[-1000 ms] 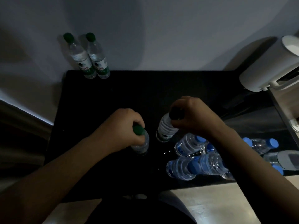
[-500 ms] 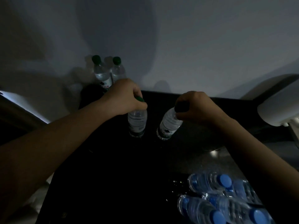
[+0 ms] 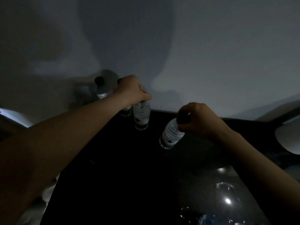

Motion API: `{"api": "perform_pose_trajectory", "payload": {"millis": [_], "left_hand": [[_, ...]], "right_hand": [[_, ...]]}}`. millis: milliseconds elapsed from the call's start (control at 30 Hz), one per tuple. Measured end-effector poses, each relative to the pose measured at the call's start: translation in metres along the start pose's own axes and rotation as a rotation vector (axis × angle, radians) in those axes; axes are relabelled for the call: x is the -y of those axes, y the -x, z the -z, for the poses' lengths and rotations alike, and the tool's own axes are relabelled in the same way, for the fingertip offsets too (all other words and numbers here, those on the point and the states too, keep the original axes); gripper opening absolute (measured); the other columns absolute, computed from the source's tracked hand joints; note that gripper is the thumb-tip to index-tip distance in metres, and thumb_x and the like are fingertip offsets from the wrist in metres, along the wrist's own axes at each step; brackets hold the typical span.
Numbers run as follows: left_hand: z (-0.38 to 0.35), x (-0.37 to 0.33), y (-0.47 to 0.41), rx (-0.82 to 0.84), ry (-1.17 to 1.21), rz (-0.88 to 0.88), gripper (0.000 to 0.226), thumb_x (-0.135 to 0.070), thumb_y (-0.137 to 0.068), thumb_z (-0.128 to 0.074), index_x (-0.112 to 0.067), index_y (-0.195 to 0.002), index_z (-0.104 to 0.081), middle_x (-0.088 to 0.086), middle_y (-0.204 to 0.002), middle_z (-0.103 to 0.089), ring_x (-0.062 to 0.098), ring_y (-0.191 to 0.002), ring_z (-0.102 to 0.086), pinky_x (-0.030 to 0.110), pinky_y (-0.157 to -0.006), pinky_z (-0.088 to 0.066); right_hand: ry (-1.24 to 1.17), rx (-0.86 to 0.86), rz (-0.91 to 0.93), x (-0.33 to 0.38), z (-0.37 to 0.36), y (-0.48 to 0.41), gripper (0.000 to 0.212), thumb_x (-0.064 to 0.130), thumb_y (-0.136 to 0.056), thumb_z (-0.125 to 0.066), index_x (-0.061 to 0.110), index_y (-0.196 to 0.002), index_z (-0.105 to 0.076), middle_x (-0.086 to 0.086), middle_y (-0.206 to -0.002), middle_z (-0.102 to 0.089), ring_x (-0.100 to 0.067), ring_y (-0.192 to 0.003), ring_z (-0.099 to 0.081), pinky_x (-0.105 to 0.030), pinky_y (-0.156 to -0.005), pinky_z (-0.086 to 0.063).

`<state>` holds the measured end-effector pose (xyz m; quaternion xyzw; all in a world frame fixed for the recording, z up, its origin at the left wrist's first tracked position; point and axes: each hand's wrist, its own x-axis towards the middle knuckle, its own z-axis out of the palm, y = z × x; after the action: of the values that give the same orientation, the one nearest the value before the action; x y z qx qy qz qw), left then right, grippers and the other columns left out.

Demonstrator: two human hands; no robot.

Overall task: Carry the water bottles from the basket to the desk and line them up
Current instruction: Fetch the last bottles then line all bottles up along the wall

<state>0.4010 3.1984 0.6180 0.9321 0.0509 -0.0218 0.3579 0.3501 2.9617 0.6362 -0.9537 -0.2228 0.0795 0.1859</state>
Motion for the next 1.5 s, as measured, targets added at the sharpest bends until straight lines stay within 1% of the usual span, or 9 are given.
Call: {"api": "perform_pose_trajectory", "payload": {"millis": [67, 233, 400, 600, 767, 967, 1233, 1367, 1500], "left_hand": [[-0.003, 0.001, -0.014, -0.014, 0.004, 0.021, 0.024, -0.027, -0.062, -0.073, -0.005, -0.053, -0.067, -0.005, -0.032, -0.053, -0.001, -0.026, -0.042, 0.010, -0.031, -0.030], [-0.013, 0.004, -0.042, -0.040, -0.045, 0.017, 0.034, -0.029, -0.061, -0.073, 0.003, -0.060, -0.065, 0.001, -0.044, -0.050, 0.011, -0.043, -0.042, 0.023, -0.047, -0.033], [-0.018, 0.009, -0.060, -0.038, -0.066, 0.057, 0.036, -0.033, -0.061, -0.076, 0.001, -0.065, -0.069, 0.011, -0.056, -0.065, 0.015, -0.049, -0.050, 0.024, -0.051, -0.037], [-0.022, 0.009, -0.067, -0.018, -0.095, 0.080, 0.038, -0.030, -0.066, -0.076, -0.009, -0.048, -0.050, 0.006, -0.049, -0.051, 0.014, -0.045, -0.044, 0.024, -0.045, -0.030], [-0.020, 0.010, -0.072, -0.009, -0.076, 0.114, 0.031, -0.031, -0.065, -0.074, -0.001, -0.062, -0.068, 0.008, -0.054, -0.065, 0.014, -0.046, -0.052, 0.023, -0.047, -0.037], [-0.017, 0.010, -0.077, 0.033, -0.086, 0.131, 0.029, -0.031, -0.068, -0.074, -0.002, -0.071, -0.071, 0.009, -0.059, -0.069, 0.019, -0.055, -0.065, 0.031, -0.058, -0.054], [-0.014, 0.004, -0.074, 0.052, -0.095, 0.140, 0.027, -0.025, -0.072, -0.068, -0.008, -0.055, -0.056, 0.007, -0.052, -0.064, 0.013, -0.042, -0.053, 0.019, -0.041, -0.030], [-0.015, 0.004, -0.073, 0.051, -0.114, 0.103, 0.025, -0.023, -0.073, -0.070, -0.006, -0.061, -0.056, 0.016, -0.067, -0.071, 0.022, -0.063, -0.069, 0.023, -0.048, -0.042], [-0.014, 0.003, -0.075, 0.087, -0.056, 0.071, 0.030, -0.019, -0.077, -0.072, -0.003, -0.062, -0.052, 0.023, -0.072, -0.070, 0.030, -0.066, -0.071, 0.035, -0.059, -0.055]], "right_hand": [[-0.017, 0.006, -0.019, -0.002, -0.002, -0.008, 0.018, 0.017, -0.072, -0.074, 0.014, -0.089, -0.071, -0.003, -0.088, -0.062, -0.018, -0.078, -0.060, -0.029, -0.067, -0.051], [-0.012, 0.023, -0.022, -0.009, -0.006, -0.025, 0.020, 0.018, -0.073, -0.075, 0.014, -0.091, -0.070, -0.002, -0.089, -0.059, -0.018, -0.079, -0.058, -0.023, -0.064, -0.046], [-0.021, 0.016, -0.018, -0.013, -0.008, -0.038, 0.022, 0.018, -0.073, -0.075, 0.014, -0.093, -0.070, -0.003, -0.091, -0.060, -0.019, -0.080, -0.059, -0.028, -0.068, -0.049], [-0.031, 0.020, -0.015, -0.017, -0.011, -0.045, 0.021, 0.019, -0.073, -0.073, 0.011, -0.092, -0.069, -0.007, -0.092, -0.061, -0.021, -0.081, -0.059, -0.037, -0.072, -0.052], [-0.036, 0.044, -0.034, -0.019, -0.013, -0.049, 0.024, 0.020, -0.075, -0.073, 0.012, -0.097, -0.069, -0.006, -0.095, -0.061, -0.021, -0.084, -0.059, -0.039, -0.075, -0.053], [-0.031, 0.052, -0.041, -0.020, -0.013, -0.060, 0.020, 0.017, -0.076, -0.072, 0.012, -0.095, -0.070, -0.007, -0.096, -0.062, -0.022, -0.085, -0.060, -0.038, -0.076, -0.053], [0.008, 0.051, -0.031, -0.026, -0.015, -0.092, 0.025, 0.012, -0.078, -0.070, 0.010, -0.103, -0.070, -0.010, -0.103, -0.063, -0.023, -0.089, -0.061, -0.034, -0.079, -0.053], [0.024, 0.054, -0.041, -0.025, -0.011, -0.112, 0.026, 0.013, -0.081, -0.070, 0.010, -0.107, -0.069, -0.009, -0.106, -0.063, -0.022, -0.092, -0.061, -0.031, -0.080, -0.052], [0.060, 0.052, -0.021, -0.023, -0.009, -0.125, 0.026, 0.012, -0.081, -0.069, 0.007, -0.107, -0.069, -0.012, -0.106, -0.064, -0.023, -0.094, -0.062, -0.033, -0.082, -0.052]]}}
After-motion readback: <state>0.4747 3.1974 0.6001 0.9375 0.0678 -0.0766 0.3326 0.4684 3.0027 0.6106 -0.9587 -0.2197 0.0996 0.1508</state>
